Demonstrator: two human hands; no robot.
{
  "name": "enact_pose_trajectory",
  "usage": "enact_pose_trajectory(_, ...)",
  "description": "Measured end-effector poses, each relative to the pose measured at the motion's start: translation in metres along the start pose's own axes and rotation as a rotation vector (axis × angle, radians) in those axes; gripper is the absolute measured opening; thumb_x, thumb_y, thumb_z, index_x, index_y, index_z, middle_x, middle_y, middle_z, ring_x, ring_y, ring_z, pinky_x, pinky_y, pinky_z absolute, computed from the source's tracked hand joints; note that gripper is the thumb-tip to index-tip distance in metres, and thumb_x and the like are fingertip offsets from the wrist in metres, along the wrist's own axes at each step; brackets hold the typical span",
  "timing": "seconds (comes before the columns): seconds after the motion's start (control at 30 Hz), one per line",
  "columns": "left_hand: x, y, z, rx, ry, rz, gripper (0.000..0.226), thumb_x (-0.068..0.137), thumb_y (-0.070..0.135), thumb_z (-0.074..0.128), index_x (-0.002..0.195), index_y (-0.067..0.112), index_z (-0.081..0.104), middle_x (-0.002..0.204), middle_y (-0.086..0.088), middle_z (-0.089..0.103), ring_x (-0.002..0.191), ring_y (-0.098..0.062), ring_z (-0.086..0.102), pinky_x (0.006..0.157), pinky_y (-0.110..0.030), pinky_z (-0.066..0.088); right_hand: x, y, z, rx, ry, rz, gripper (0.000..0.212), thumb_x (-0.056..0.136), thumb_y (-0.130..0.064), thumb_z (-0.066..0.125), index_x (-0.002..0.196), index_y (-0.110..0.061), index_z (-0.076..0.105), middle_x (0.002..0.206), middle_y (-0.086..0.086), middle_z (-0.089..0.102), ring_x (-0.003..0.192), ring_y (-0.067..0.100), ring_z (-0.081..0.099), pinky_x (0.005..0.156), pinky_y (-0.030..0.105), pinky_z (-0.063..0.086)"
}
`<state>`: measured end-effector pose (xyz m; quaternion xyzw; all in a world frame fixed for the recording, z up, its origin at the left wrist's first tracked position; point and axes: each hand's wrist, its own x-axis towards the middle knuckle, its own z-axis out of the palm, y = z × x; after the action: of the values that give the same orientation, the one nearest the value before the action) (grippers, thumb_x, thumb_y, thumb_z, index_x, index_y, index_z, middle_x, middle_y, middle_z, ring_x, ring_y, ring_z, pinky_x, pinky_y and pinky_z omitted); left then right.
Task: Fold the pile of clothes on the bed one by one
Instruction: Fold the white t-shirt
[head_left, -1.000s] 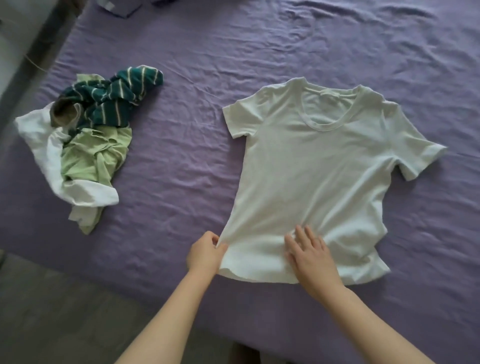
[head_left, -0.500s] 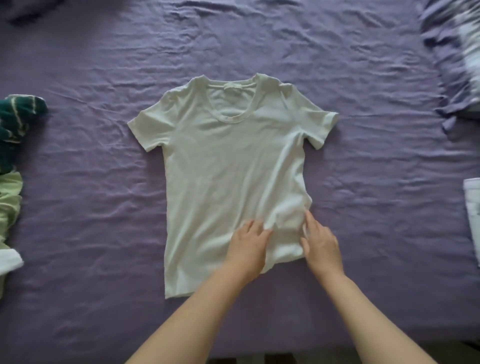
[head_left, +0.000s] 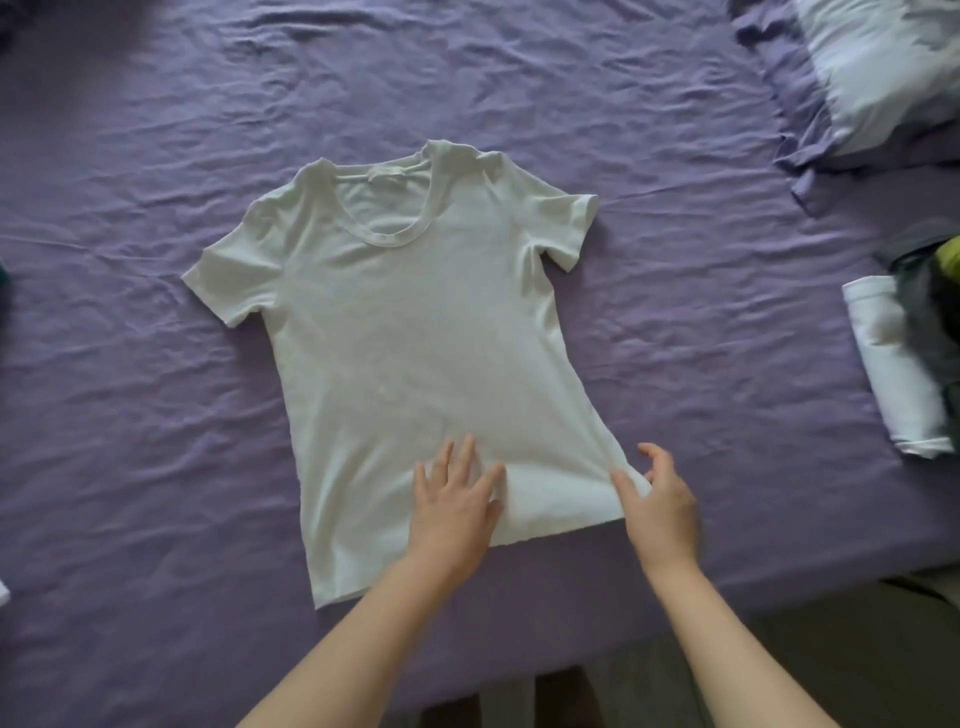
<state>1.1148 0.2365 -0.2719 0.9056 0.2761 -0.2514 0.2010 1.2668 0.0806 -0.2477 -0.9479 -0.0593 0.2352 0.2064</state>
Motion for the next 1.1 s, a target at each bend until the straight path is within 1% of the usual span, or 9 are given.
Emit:
enact_pose_trajectory(0.17,0.000,-0.016,0.012,0.070,-0.066,0.024,0.053,0.099,0.040,0.034,0.148,0.038,0.011,0.159,-0.004,-0.015,0.145,-0.032,-0.011,0.114,-0.055,0.002,0.002,-0.005,0.014,-0.336,0.045,-0.492,0.048,0.076,-0.002,0.068,0.124,-0.005,0.058,0.124,0.020,0.056,0.119,0.039,0.050,0.091,0.047,0.044)
enact_pose_trajectory(0.23,-0.001,-0.020,0.018,0.096,-0.067,0.056,0.054,0.098,0.042,0.035,0.147,0.039,0.012,0.159,-0.005,-0.014,0.145,-0.032,-0.010,0.113,-0.056,0.002,0.001,-0.011,0.023,-0.479,-0.095,-0.717,0.053,0.083,-0.010,0.063,0.135,-0.012,0.049,0.143,0.017,0.042,0.135,0.033,0.037,0.101,0.045,0.038)
enact_pose_trajectory(0.33,-0.010,-0.022,0.018,0.094,-0.098,0.089,0.056,0.093,0.044,0.046,0.145,0.037,0.025,0.160,-0.007,-0.003,0.146,-0.031,-0.001,0.113,-0.053,0.006,-0.004,-0.020,0.036,-0.663,-0.300,-0.730,0.055,0.093,-0.023,0.047,0.145,-0.021,0.030,0.155,0.009,0.020,0.144,0.024,0.017,0.111,0.037,0.025)
enact_pose_trajectory(0.43,-0.019,-0.025,0.013,0.105,0.060,0.097,0.045,0.065,0.039,0.078,0.107,0.028,0.066,0.125,-0.010,0.056,0.111,-0.034,0.055,0.087,-0.040,0.044,-0.013,-0.032,0.040,-0.517,-0.263,-0.790,0.043,0.069,-0.011,0.075,0.111,-0.016,0.066,0.123,0.014,0.059,0.115,0.035,0.055,0.086,0.042,0.048)
enact_pose_trajectory(0.47,-0.021,-0.028,0.014,0.082,0.095,0.085,0.040,0.063,0.036,0.079,0.099,0.025,0.068,0.112,-0.006,0.059,0.100,-0.030,0.059,0.081,-0.037,0.046,-0.016,-0.034,0.043,-0.451,-0.289,-0.856,0.039,0.062,-0.010,0.081,0.099,-0.017,0.071,0.110,0.010,0.065,0.101,0.034,0.062,0.077,0.040,0.052)
enact_pose_trajectory(0.57,-0.025,-0.035,0.030,-0.001,0.026,0.029,0.040,0.080,0.035,0.059,0.118,0.026,0.051,0.122,0.000,0.048,0.114,-0.025,0.044,0.093,-0.035,0.032,-0.022,-0.037,0.055,-0.427,-0.456,-0.994,0.026,0.064,-0.019,0.081,0.088,-0.022,0.071,0.099,0.002,0.065,0.091,0.029,0.060,0.074,0.040,0.051)
enact_pose_trajectory(0.8,-0.009,-0.039,0.025,-0.005,0.019,0.012,0.026,0.092,0.023,0.045,0.114,0.021,0.056,0.120,-0.002,0.053,0.115,-0.024,0.044,0.088,-0.034,0.035,-0.017,-0.044,0.067,-0.474,-0.419,-0.961,0.022,0.062,-0.023,0.083,0.080,-0.023,0.071,0.090,0.001,0.066,0.085,0.029,0.062,0.067,0.034,0.046)
enact_pose_trajectory(0.97,0.003,-0.056,-0.009,-0.583,-0.030,-0.146,0.018,0.096,0.025,0.049,0.106,0.014,0.059,0.105,-0.013,0.063,0.099,-0.030,0.057,0.074,-0.033,0.039,0.015,-0.071,0.063,-0.215,-0.661,-0.647,0.012,0.091,-0.026,0.056,0.097,-0.017,0.062,0.082,0.000,0.059,0.080,0.022,0.054,0.072,0.035,0.040)
enact_pose_trajectory(1.1,0.017,-0.066,-0.034,-0.677,-0.055,-0.172,0.022,0.096,0.041,0.047,0.100,0.021,0.053,0.097,-0.008,0.062,0.089,-0.026,0.057,0.068,-0.033,0.036,0.043,-0.103,0.057,-0.188,-0.628,-0.610,0.020,0.093,-0.038,0.052,0.100,-0.021,0.062,0.082,-0.004,0.057,0.079,0.016,0.054,0.071,0.033,0.041)
